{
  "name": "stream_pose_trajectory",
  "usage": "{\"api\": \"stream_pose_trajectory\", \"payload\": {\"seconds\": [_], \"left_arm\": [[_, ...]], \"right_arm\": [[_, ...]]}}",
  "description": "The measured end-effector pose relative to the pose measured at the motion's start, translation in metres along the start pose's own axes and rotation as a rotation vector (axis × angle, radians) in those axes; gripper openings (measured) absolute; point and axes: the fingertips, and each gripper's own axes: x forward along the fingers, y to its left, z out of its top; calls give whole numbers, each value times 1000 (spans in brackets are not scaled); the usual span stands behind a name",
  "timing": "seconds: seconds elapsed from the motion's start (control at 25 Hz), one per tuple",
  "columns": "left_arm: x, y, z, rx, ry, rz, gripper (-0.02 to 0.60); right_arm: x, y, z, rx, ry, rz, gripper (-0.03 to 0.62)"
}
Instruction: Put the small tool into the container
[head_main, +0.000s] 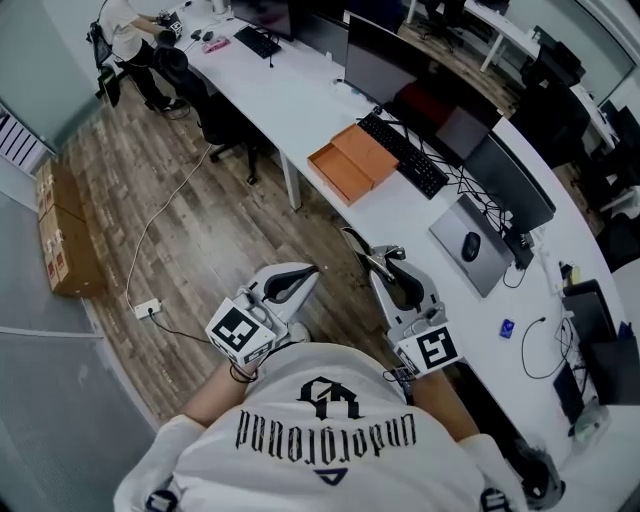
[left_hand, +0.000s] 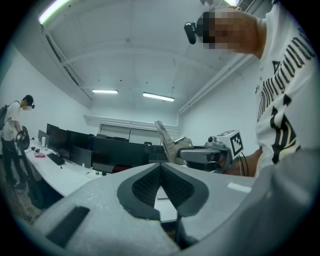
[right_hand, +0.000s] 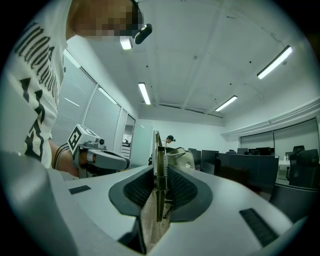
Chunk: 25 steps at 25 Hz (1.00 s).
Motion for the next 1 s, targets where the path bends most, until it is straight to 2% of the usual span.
{"api": "stream_pose_trajectory", "payload": {"seconds": [0.24,0.44,1.0], "left_arm": [[-17,40,1,-5,-3,-4,14],[-35,66,-9,-19,8,27,14],[-38,94,-17,-42,23,103,14]], "right_arm": [[40,9,0,3,4,-17,87],[63,16,-2,8,2,-10,87],[98,5,-9,16,4,60,87]]}}
